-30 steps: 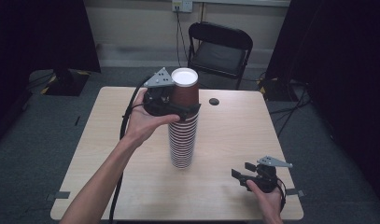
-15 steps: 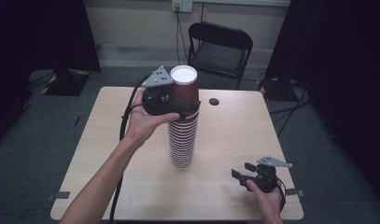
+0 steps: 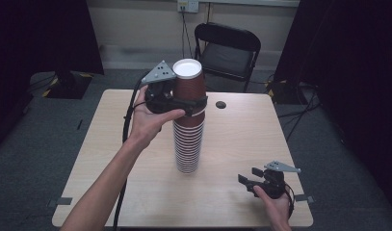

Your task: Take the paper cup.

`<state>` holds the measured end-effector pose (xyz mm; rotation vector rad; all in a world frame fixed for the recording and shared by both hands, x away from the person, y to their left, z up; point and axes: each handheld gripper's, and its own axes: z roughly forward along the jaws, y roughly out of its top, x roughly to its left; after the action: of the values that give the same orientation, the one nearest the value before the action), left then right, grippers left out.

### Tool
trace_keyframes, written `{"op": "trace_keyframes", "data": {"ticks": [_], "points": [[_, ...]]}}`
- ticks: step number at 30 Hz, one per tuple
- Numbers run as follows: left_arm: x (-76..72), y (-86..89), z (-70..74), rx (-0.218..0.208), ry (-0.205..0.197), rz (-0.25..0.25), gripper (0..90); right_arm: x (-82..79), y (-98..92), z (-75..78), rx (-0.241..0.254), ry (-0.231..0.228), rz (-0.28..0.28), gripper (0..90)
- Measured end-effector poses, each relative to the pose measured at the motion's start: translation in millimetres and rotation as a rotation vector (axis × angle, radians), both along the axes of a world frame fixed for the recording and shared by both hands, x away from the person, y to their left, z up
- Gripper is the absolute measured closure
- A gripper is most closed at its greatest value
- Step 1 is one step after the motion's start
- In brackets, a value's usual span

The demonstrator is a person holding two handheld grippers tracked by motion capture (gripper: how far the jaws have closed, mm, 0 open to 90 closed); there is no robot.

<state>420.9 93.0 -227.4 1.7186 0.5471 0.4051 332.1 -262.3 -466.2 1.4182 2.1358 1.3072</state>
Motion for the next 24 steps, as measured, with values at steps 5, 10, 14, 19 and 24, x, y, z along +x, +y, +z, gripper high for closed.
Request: {"op": "trace_keyframes", "data": {"ticks": [5, 10, 14, 19, 24], "points": [[-3.2, -2.1, 6.1, -0.008, -0.032, -0.001, 12.4, 0.4, -1.1, 0.2, 0.004, -0.002, -0.004, 27.3], [-4.1, -1.6, 11.2, -0.031, -0.051, 0.008, 12.6, -0.1, -0.5, 0.5, -0.003, -0.002, 0.000, 27.3], [-4.5, -0.5, 17.7, -0.057, -0.058, 0.011, 12.6, -0.2, -0.1, 0.6, -0.005, -0.001, -0.001, 27.3], [-7.6, 2.7, 24.9, -0.103, -0.085, 0.021, 12.6, -0.4, -0.8, 0.9, -0.004, -0.003, -0.001, 27.3], [-10.2, 7.4, 29.6, -0.146, -0.098, 0.037, 12.8, -0.2, -0.6, 0.8, 0.000, -0.001, 0.001, 27.2]]}}
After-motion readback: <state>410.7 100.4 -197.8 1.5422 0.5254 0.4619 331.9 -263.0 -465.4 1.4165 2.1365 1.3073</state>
